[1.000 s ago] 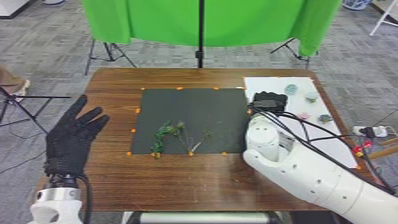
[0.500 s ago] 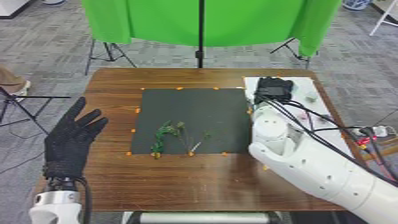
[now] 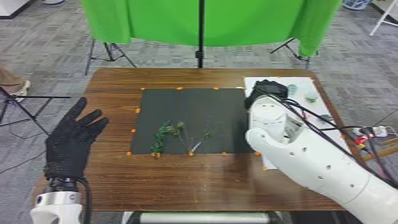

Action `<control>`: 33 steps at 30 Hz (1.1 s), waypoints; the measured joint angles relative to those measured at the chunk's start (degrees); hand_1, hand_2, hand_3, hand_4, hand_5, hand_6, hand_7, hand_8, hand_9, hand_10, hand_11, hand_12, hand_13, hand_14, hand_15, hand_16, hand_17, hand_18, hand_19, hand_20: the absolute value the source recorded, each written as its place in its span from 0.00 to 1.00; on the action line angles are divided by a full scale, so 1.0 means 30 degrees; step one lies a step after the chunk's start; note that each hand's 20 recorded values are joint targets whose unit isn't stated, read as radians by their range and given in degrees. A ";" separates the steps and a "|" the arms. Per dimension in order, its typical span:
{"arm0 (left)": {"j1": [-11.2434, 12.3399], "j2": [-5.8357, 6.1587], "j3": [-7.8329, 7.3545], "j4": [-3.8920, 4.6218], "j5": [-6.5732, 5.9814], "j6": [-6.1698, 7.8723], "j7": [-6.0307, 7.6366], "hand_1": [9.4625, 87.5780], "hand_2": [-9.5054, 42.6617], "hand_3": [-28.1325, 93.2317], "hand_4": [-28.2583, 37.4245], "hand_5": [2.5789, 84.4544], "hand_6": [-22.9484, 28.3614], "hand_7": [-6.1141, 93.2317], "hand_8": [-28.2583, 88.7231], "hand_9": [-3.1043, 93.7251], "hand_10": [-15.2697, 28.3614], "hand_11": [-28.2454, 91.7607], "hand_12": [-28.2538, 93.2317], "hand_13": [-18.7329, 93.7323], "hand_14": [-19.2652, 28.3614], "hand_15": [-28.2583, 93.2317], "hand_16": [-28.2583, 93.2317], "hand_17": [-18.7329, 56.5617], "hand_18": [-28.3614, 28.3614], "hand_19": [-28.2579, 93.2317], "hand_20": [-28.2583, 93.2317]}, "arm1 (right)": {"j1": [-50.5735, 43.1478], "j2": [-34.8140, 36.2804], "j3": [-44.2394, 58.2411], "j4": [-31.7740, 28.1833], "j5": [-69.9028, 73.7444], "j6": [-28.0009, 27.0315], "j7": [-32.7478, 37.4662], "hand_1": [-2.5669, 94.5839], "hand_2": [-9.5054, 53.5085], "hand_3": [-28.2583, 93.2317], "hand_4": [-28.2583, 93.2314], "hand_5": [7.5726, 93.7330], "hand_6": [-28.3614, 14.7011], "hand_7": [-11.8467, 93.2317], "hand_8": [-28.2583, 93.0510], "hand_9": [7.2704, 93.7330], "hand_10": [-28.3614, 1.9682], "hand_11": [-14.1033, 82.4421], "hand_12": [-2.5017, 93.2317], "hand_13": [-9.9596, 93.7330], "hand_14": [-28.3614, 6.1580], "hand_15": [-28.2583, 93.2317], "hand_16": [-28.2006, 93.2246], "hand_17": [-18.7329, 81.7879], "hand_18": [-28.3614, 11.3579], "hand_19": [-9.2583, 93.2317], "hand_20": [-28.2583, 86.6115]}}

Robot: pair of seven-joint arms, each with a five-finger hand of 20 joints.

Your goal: Arrange flowers

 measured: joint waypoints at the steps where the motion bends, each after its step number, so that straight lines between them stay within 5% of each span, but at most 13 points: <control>1: -0.0003 0.0003 0.0014 0.0000 0.0000 0.0000 0.0001 0.21 0.33 0.85 0.11 0.37 0.59 0.19 0.16 0.38 0.81 0.46 0.34 0.38 0.94 0.69 0.17 0.13 0.91 0.63 0.44 | -0.0011 -0.0170 -0.0029 0.0003 -0.0003 0.0202 0.0009 0.34 0.01 0.78 0.03 0.67 0.28 0.18 0.15 0.57 0.02 0.79 0.26 0.69 0.20 1.00 0.48 0.60 0.00 1.00 0.84; 5: -0.0010 0.0019 0.0074 0.0001 0.0000 0.0000 0.0001 0.22 0.34 0.85 0.11 0.37 0.59 0.19 0.16 0.38 0.81 0.46 0.34 0.38 0.94 0.69 0.17 0.13 0.91 0.63 0.44 | -0.0039 -0.0860 -0.0210 0.0108 -0.0066 0.0663 0.0293 0.35 0.00 0.79 0.03 0.65 0.19 0.18 0.15 0.61 0.07 0.78 0.26 0.72 0.25 1.00 0.47 0.64 0.00 1.00 0.85; 14: -0.0091 -0.0050 0.0049 0.0002 0.0031 -0.0015 -0.0140 0.22 0.34 0.85 0.11 0.38 0.59 0.19 0.16 0.38 0.81 0.46 0.34 0.38 0.94 0.69 0.17 0.13 0.91 0.63 0.44 | -0.0250 -0.2281 0.0018 0.1292 0.0630 0.0303 0.2342 0.37 0.00 0.78 0.03 0.65 0.13 0.18 0.14 0.63 0.06 0.77 0.26 0.74 0.28 1.00 0.47 0.67 0.00 1.00 0.86; 18: -0.0235 -0.0166 0.0047 0.0021 0.0063 -0.0038 -0.0303 0.22 0.34 0.85 0.11 0.38 0.59 0.19 0.16 0.38 0.81 0.46 0.34 0.38 0.94 0.69 0.17 0.13 0.91 0.63 0.44 | -0.0368 -0.2347 0.0019 0.1796 0.0670 0.0233 0.2393 0.41 0.00 0.80 0.02 0.70 0.22 0.19 0.14 0.67 0.15 0.77 0.26 0.76 0.33 1.00 0.44 0.66 0.00 1.00 0.86; 21: -0.0351 -0.0219 0.0051 0.0047 0.0076 -0.0072 -0.0372 0.22 0.34 0.84 0.11 0.38 0.59 0.19 0.16 0.38 0.81 0.46 0.34 0.38 0.94 0.69 0.17 0.13 0.91 0.63 0.44 | -0.0355 -0.2197 -0.0350 0.2153 0.0572 0.0403 0.2243 0.54 0.00 0.79 0.00 0.84 0.46 0.23 0.21 0.78 0.39 0.76 0.28 0.80 0.46 0.99 0.39 0.65 0.00 1.00 0.83; 24: -0.0457 -0.0240 0.0063 0.0077 0.0077 -0.0090 -0.0393 0.21 0.34 0.84 0.11 0.38 0.59 0.19 0.16 0.38 0.81 0.46 0.34 0.38 0.95 0.69 0.17 0.13 0.91 0.63 0.44 | -0.0163 -0.1779 -0.1228 0.2251 -0.0359 0.0817 0.1860 0.63 0.00 0.76 0.00 0.93 0.56 0.27 0.27 0.85 0.53 0.72 0.31 0.84 0.53 0.97 0.39 0.64 0.02 1.00 0.81; 33: -0.0585 -0.0292 0.0038 0.0114 0.0079 -0.0123 -0.0440 0.21 0.35 0.84 0.11 0.38 0.60 0.18 0.17 0.38 0.81 0.46 0.34 0.38 0.94 0.69 0.17 0.13 0.91 0.63 0.44 | -0.0673 -0.0432 -0.1403 0.1818 -0.1511 0.2457 -0.0995 0.61 0.00 0.84 0.00 0.95 0.54 0.31 0.35 0.89 0.51 0.72 0.33 0.85 0.56 0.97 0.41 0.62 0.05 1.00 0.82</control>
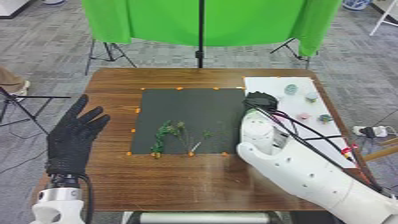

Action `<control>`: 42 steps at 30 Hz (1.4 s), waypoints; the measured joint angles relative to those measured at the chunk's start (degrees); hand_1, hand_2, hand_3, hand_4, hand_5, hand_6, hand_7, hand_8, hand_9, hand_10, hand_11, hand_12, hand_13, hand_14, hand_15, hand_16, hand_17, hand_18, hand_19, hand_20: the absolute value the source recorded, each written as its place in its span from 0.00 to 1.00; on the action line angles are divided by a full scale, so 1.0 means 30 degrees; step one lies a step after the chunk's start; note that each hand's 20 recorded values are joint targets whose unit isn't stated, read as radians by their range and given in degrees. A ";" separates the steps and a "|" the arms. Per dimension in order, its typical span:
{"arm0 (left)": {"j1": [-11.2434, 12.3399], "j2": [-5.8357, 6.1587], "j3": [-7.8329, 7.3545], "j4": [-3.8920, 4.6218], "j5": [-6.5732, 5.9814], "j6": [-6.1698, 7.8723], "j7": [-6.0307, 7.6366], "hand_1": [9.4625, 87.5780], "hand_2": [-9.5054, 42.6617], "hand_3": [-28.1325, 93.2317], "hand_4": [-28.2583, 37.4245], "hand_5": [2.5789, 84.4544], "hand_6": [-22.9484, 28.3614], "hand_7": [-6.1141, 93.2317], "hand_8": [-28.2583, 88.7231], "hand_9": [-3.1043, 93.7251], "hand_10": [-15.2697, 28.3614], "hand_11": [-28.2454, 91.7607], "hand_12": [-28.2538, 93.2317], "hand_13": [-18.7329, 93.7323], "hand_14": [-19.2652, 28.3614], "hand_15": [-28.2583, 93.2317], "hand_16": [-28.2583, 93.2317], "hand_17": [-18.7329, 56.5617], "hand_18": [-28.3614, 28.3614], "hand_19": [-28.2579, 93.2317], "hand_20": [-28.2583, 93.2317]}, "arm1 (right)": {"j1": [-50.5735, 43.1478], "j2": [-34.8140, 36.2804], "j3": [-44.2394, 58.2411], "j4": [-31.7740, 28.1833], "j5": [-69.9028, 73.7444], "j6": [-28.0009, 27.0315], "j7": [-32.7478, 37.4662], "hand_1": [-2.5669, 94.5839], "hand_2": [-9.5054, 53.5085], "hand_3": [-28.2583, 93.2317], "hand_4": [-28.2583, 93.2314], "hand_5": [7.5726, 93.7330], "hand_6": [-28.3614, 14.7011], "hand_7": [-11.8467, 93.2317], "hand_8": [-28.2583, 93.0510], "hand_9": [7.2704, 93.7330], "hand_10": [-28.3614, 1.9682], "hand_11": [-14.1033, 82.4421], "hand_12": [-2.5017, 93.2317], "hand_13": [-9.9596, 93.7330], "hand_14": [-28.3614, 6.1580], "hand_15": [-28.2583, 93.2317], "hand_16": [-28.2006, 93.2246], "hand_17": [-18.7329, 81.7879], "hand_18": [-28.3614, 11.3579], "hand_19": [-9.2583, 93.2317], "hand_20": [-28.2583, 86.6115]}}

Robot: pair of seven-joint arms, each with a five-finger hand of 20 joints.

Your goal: Arrange flowers

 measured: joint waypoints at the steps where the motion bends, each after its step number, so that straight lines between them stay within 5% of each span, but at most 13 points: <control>1: 0.0004 -0.0004 -0.0007 0.0000 0.0000 0.0000 -0.0003 0.21 0.35 0.84 0.10 0.38 0.60 0.18 0.17 0.38 0.81 0.46 0.34 0.38 0.95 0.69 0.17 0.13 0.91 0.63 0.44 | -0.0110 0.0211 -0.0034 -0.0080 -0.0172 0.0395 -0.0342 0.61 0.00 0.85 0.00 0.94 0.53 0.31 0.37 0.88 0.50 0.73 0.33 0.84 0.55 0.97 0.41 0.61 0.06 1.00 0.82; 17: 0.0239 0.0025 -0.0014 -0.0014 -0.0044 0.0020 0.0183 0.21 0.35 0.84 0.10 0.38 0.60 0.18 0.17 0.38 0.81 0.46 0.34 0.38 0.94 0.69 0.17 0.13 0.91 0.63 0.44 | -0.0741 0.2942 -0.0991 -0.2160 -0.1480 0.6531 -0.1655 0.59 0.00 0.88 0.00 0.94 0.51 0.33 0.41 0.86 0.46 0.80 0.31 0.84 0.53 1.00 0.41 0.60 0.08 1.00 0.83; 22: 0.0323 0.0150 0.0121 -0.0013 -0.0071 0.0028 0.0417 0.21 0.36 0.84 0.10 0.38 0.60 0.18 0.17 0.38 0.81 0.46 0.34 0.38 0.94 0.69 0.17 0.13 0.91 0.63 0.44 | -0.0701 0.2996 -0.1028 -0.2737 -0.2124 0.7086 -0.1306 0.46 0.00 0.87 0.01 0.91 0.52 0.32 0.30 0.85 0.44 0.78 0.27 0.83 0.50 0.97 0.39 0.61 0.01 1.00 0.81; 25: 0.0380 0.0249 0.0133 -0.0013 -0.0083 0.0039 0.0508 0.21 0.36 0.84 0.10 0.38 0.60 0.18 0.17 0.38 0.81 0.46 0.34 0.38 0.95 0.69 0.17 0.13 0.92 0.63 0.44 | -0.1051 0.2978 -0.0464 -0.3652 -0.2001 0.6794 0.0040 0.40 0.02 0.86 0.03 0.91 0.50 0.31 0.16 0.83 0.40 0.77 0.27 0.83 0.47 0.97 0.39 0.62 0.00 1.00 0.82; 32: 0.0656 0.0401 0.0001 -0.0020 -0.0162 0.0084 0.0631 0.21 0.36 0.84 0.11 0.38 0.60 0.18 0.17 0.38 0.81 0.46 0.34 0.38 0.95 0.69 0.17 0.13 0.91 0.64 0.44 | -0.4626 0.2077 0.5528 -0.7108 0.2176 0.1033 0.1225 0.34 0.07 0.81 0.05 0.86 0.39 0.26 0.15 0.78 0.26 0.73 0.26 0.78 0.39 0.97 0.38 0.60 0.00 1.00 0.83; 42: 0.0475 0.0335 -0.0029 -0.0001 -0.0156 0.0066 0.0468 0.21 0.36 0.84 0.10 0.38 0.60 0.19 0.17 0.38 0.81 0.46 0.34 0.38 0.95 0.69 0.17 0.13 0.91 0.64 0.44 | -0.4790 0.1527 0.3648 -0.5345 0.1083 0.0938 0.2213 0.31 0.07 0.79 0.05 0.77 0.26 0.22 0.16 0.68 0.08 0.73 0.25 0.71 0.25 0.98 0.36 0.56 0.00 1.00 0.81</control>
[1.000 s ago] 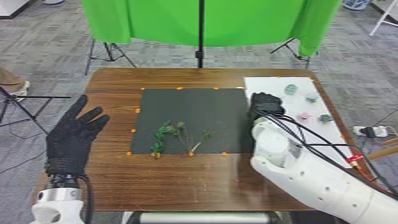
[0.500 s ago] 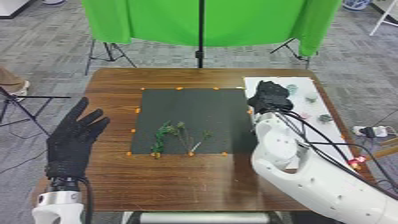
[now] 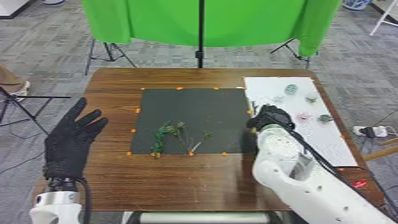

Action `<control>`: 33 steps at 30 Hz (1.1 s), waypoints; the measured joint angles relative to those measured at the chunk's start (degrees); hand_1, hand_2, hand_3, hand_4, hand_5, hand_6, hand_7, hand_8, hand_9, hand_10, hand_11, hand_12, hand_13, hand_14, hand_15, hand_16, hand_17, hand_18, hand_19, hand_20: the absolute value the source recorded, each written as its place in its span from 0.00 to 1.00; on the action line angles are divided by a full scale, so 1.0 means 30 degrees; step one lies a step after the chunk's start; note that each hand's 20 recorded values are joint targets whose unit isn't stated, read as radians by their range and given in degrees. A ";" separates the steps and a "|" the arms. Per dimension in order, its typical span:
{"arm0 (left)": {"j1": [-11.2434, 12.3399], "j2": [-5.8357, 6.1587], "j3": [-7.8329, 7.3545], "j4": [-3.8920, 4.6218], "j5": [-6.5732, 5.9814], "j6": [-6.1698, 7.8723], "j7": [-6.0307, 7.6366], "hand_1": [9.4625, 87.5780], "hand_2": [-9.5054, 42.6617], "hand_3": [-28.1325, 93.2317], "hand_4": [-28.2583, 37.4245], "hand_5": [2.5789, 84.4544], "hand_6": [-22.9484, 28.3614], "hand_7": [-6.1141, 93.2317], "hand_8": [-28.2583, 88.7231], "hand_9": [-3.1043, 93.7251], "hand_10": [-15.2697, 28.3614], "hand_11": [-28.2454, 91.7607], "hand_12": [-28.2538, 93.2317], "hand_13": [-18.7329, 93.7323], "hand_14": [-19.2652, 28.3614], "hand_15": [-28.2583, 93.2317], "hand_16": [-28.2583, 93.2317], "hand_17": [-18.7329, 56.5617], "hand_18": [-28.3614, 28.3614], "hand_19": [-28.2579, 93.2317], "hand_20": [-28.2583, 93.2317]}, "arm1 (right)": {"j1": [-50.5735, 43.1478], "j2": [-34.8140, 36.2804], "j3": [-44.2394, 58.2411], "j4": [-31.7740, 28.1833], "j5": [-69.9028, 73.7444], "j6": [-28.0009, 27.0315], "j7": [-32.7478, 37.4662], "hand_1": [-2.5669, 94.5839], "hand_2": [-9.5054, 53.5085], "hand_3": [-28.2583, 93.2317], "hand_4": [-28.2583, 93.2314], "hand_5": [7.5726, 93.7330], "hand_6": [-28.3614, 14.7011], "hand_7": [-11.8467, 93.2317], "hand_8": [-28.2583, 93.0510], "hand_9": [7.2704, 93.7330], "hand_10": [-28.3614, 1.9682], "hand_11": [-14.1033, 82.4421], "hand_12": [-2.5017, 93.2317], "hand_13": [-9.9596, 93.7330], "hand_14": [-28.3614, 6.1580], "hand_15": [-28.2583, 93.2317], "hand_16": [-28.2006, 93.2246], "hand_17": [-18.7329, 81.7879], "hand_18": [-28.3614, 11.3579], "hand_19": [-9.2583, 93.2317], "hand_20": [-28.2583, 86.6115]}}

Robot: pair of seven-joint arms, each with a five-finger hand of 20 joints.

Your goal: Arrange flowers

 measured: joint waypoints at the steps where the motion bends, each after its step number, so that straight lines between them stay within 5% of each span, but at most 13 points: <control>1: -0.0054 0.0011 0.0044 0.0003 0.0000 0.0000 0.0001 0.21 0.36 0.84 0.10 0.38 0.60 0.18 0.17 0.38 0.81 0.46 0.34 0.38 0.95 0.69 0.17 0.13 0.91 0.64 0.44 | 0.0201 -0.0114 -0.0203 0.0230 -0.0143 -0.0072 0.0168 0.31 0.07 0.79 0.05 0.77 0.25 0.21 0.16 0.67 0.07 0.73 0.25 0.70 0.24 0.98 0.36 0.56 0.00 1.00 0.81; 8: -0.0202 0.0104 0.0136 0.0004 -0.0005 0.0008 0.0028 0.21 0.36 0.84 0.10 0.38 0.60 0.18 0.17 0.38 0.81 0.46 0.34 0.38 0.95 0.69 0.17 0.13 0.91 0.63 0.44 | 0.1289 -0.0574 -0.1041 0.1585 -0.0306 -0.0122 0.0707 0.34 0.02 0.80 0.04 0.76 0.24 0.22 0.16 0.66 0.07 0.73 0.23 0.69 0.24 0.99 0.34 0.56 0.00 1.00 0.81; 14: -0.0324 0.0129 0.0299 0.0076 -0.0009 -0.0024 0.0028 0.21 0.36 0.84 0.10 0.38 0.60 0.18 0.17 0.38 0.81 0.47 0.34 0.38 0.95 0.69 0.17 0.13 0.91 0.64 0.44 | 0.2873 -0.0669 -0.3648 0.3454 -0.2427 0.0147 0.0779 0.46 0.00 0.84 0.01 0.82 0.41 0.30 0.16 0.74 0.28 0.75 0.24 0.76 0.38 0.98 0.35 0.59 0.00 1.00 0.80; 17: -0.0448 0.0110 0.0309 0.0126 -0.0006 -0.0044 -0.0010 0.21 0.36 0.84 0.10 0.38 0.60 0.18 0.17 0.38 0.81 0.47 0.34 0.38 0.94 0.69 0.17 0.13 0.91 0.63 0.44 | 0.3334 -0.0685 -0.4546 0.3838 -0.3024 0.0210 0.0558 0.57 0.00 0.79 0.00 0.86 0.47 0.32 0.29 0.80 0.42 0.72 0.29 0.80 0.47 0.96 0.37 0.60 0.00 1.00 0.79; 20: -0.0599 0.0044 0.0304 0.0173 0.0017 -0.0108 -0.0095 0.21 0.36 0.84 0.10 0.38 0.60 0.18 0.17 0.38 0.81 0.47 0.34 0.38 0.95 0.69 0.17 0.13 0.91 0.63 0.44 | 0.3809 -0.0652 -0.5300 0.4031 -0.3052 0.0681 0.0273 0.62 0.00 0.80 0.00 0.90 0.53 0.33 0.31 0.86 0.54 0.69 0.32 0.83 0.55 0.95 0.39 0.60 0.00 1.00 0.78; 33: -0.0663 -0.0352 -0.0020 0.0155 0.0055 -0.0190 -0.0460 0.20 0.36 0.84 0.09 0.38 0.60 0.18 0.17 0.38 0.81 0.47 0.34 0.38 0.95 0.69 0.17 0.13 0.91 0.64 0.44 | 0.3071 0.1076 -0.5029 0.3659 -0.3053 0.5808 -0.1938 0.60 0.00 0.86 0.00 0.92 0.52 0.36 0.39 0.87 0.48 0.73 0.33 0.84 0.53 0.97 0.40 0.60 0.02 1.00 0.80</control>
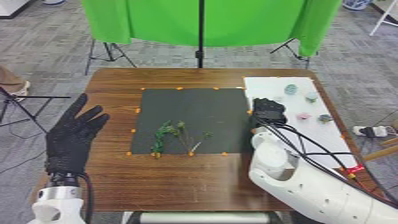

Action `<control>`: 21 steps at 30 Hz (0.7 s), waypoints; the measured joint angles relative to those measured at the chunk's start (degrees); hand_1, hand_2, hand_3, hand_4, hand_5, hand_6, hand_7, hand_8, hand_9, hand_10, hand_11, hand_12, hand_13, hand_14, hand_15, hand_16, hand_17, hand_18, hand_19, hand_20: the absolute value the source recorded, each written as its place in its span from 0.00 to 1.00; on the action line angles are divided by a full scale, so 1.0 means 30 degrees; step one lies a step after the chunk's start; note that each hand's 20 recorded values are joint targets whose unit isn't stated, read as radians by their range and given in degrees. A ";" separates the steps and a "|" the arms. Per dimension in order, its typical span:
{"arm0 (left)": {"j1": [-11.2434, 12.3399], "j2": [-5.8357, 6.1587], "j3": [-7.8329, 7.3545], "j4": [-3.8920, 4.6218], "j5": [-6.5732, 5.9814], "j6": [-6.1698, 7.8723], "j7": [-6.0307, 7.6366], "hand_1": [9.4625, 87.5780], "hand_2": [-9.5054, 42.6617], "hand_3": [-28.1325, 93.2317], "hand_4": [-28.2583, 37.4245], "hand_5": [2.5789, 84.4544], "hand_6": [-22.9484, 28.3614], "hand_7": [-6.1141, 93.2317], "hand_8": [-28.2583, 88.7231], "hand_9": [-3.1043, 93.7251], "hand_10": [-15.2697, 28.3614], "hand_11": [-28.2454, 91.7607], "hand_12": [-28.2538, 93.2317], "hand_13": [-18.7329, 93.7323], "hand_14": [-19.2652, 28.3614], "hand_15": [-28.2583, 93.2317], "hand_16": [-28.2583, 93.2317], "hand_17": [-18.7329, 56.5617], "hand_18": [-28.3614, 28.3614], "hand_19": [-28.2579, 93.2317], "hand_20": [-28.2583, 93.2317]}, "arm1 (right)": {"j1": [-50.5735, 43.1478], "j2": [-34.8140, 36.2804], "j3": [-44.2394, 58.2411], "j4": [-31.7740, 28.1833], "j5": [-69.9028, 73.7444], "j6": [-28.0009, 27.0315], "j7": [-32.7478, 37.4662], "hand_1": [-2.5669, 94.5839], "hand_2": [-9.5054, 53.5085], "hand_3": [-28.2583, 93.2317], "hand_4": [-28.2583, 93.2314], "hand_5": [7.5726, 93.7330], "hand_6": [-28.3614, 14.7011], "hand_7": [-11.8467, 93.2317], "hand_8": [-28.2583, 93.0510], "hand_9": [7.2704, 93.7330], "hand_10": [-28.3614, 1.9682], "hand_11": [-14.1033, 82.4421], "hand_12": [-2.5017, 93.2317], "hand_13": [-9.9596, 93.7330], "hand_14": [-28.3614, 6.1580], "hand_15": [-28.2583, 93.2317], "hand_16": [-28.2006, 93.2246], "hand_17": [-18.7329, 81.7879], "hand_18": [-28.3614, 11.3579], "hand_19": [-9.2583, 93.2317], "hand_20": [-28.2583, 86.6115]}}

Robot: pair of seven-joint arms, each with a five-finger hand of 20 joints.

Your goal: Arrange flowers

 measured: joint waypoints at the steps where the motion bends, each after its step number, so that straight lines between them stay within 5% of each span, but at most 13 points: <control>1: 0.0033 0.0000 -0.0022 -0.0009 0.0000 0.0002 0.0001 0.20 0.37 0.84 0.09 0.38 0.60 0.18 0.17 0.38 0.81 0.46 0.34 0.38 0.95 0.69 0.17 0.13 0.92 0.64 0.44 | -0.0091 0.0227 0.0013 -0.0072 -0.0007 0.0491 0.0019 0.60 0.00 0.87 0.00 0.92 0.52 0.36 0.40 0.87 0.47 0.73 0.33 0.84 0.53 0.97 0.40 0.60 0.02 1.00 0.80; 7: 0.0284 0.0044 -0.0026 -0.0048 -0.0010 0.0037 0.0162 0.20 0.37 0.84 0.09 0.38 0.60 0.18 0.17 0.38 0.81 0.46 0.34 0.38 0.95 0.69 0.17 0.13 0.91 0.64 0.44 | -0.0342 0.1744 0.0575 -0.1021 0.0170 0.2507 0.0025 0.60 0.00 0.89 0.00 0.92 0.51 0.36 0.41 0.87 0.47 0.75 0.33 0.84 0.52 0.98 0.40 0.60 0.02 1.00 0.82; 17: 0.0653 0.0526 0.0019 -0.0158 -0.0140 0.0277 0.0665 0.20 0.37 0.84 0.09 0.38 0.60 0.18 0.17 0.38 0.81 0.46 0.34 0.38 0.95 0.69 0.17 0.13 0.91 0.64 0.44 | -0.0573 0.3101 0.2473 -0.5137 0.0119 0.2653 -0.0259 0.59 0.00 0.88 0.00 0.92 0.52 0.34 0.39 0.87 0.51 0.74 0.32 0.84 0.53 0.97 0.39 0.61 0.01 1.00 0.81; 21: 0.0639 0.0550 0.0018 -0.0159 -0.0152 0.0287 0.0664 0.20 0.37 0.84 0.09 0.38 0.60 0.18 0.17 0.38 0.81 0.46 0.34 0.38 0.95 0.69 0.17 0.13 0.91 0.64 0.44 | -0.0993 0.2729 0.2849 -0.5698 -0.0093 0.2640 0.0184 0.46 0.00 0.87 0.02 0.87 0.48 0.33 0.26 0.81 0.38 0.76 0.27 0.80 0.44 0.96 0.38 0.59 0.00 1.00 0.80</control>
